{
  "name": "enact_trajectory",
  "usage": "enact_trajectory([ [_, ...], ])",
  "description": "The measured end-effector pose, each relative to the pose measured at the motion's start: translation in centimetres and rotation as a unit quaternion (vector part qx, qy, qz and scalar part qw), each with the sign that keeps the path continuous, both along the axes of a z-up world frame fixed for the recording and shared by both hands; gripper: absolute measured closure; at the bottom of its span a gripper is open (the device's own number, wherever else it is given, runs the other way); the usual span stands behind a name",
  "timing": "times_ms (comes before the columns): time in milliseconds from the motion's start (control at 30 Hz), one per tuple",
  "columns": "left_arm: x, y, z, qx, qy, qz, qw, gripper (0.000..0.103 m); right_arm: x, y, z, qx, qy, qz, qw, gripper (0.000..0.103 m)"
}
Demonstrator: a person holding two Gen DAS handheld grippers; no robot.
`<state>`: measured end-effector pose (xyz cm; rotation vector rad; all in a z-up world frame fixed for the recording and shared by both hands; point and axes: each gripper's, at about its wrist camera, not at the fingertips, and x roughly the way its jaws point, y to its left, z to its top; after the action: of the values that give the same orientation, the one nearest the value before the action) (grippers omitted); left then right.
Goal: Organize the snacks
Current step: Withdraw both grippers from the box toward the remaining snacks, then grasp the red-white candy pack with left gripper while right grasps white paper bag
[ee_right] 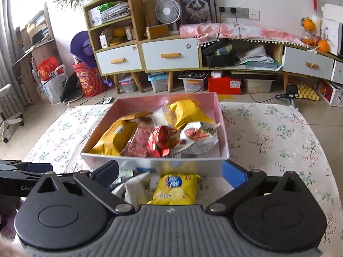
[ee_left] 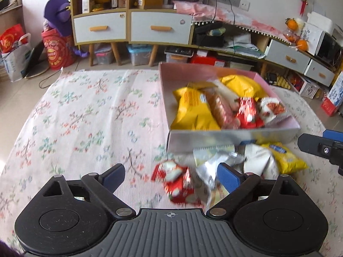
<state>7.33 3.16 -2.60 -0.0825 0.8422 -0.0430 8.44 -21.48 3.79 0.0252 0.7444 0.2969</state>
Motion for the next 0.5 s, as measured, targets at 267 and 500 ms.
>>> enact_trajectory([
  [267, -1.5, 0.2, -2.7, -0.017, -0.012, 0.012, 0.9997, 0.009, -1.7, 0.0, -2.6, -0.020, 0.013, 0.028, 0.999, 0.001],
  [500, -1.5, -0.1, -3.0, -0.042, -0.038, 0.001, 0.9984, 0.011, -3.0, 1.0, -3.1, -0.041, -0.008, 0.075, 0.996, 0.001],
])
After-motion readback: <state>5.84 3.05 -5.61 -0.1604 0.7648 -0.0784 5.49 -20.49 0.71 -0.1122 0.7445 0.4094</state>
